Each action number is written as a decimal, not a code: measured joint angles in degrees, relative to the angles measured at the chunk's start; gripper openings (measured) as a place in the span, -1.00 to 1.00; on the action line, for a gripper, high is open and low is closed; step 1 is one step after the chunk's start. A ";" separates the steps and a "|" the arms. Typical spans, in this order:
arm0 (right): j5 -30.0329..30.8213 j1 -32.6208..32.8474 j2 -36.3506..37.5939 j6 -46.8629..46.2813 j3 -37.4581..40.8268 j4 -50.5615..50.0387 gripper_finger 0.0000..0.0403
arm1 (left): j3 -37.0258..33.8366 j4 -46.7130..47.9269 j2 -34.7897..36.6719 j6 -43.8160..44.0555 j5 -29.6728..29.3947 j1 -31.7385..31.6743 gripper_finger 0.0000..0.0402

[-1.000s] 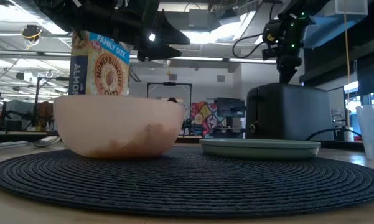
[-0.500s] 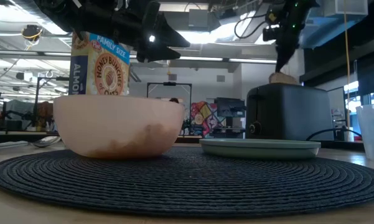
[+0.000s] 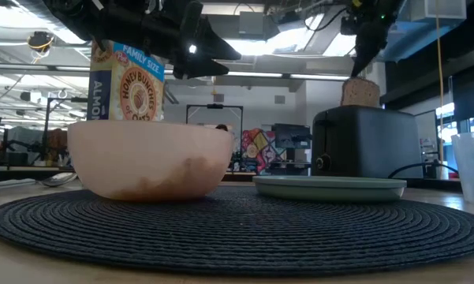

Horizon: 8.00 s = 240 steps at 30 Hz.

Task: Arrange a breakfast setting
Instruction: Put the toasted bread from the toaster oven on the green plate

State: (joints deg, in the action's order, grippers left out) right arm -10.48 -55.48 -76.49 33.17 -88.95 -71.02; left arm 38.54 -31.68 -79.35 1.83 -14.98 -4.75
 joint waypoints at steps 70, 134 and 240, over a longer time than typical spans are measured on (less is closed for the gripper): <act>12.42 51.01 10.56 -40.81 49.53 40.20 -1.00 | 0.00 -3.59 0.00 -2.56 0.61 4.28 0.65; 39.70 77.68 2.23 -48.71 52.96 48.70 0.47 | 0.00 -1.53 -0.04 -3.50 -2.34 4.28 0.65; 38.46 73.48 5.35 -55.47 53.94 46.54 -0.27 | 5.08 -0.99 -9.63 -9.98 6.75 3.43 0.65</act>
State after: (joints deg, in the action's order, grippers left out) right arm 27.98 18.00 -71.14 -22.30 -35.00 -24.48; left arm 43.63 -32.67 -88.98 -8.16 -8.24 -1.32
